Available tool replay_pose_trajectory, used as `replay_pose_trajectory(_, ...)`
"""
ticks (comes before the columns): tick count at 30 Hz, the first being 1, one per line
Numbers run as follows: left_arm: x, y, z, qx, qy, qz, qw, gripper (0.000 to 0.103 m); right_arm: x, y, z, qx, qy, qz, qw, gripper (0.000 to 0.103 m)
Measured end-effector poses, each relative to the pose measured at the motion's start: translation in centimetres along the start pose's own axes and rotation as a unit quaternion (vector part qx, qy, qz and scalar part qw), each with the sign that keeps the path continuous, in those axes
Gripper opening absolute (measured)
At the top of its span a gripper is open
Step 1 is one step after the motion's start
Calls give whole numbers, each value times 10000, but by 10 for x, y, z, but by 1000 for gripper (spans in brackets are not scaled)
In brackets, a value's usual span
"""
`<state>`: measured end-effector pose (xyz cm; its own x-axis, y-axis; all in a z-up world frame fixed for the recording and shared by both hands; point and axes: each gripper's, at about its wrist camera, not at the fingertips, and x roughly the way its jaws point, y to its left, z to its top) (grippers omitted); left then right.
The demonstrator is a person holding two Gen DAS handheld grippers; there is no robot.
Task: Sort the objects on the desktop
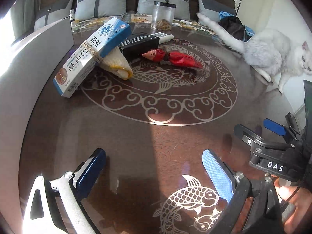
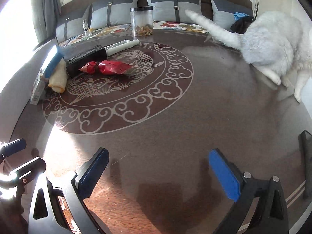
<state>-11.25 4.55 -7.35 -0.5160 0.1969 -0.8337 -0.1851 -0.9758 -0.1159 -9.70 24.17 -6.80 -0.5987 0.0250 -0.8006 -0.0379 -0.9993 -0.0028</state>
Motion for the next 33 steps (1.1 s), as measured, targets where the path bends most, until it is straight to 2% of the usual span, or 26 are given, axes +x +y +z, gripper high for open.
replay_pose_trajectory(8,21,0,19,427,-139,415,9981,103,7,0,4,74,86,-35,9999,103)
replay_pose_trajectory(33,21,2,18,417,-159,380,9983,103,9,2,4,36,64,-128,9999,103)
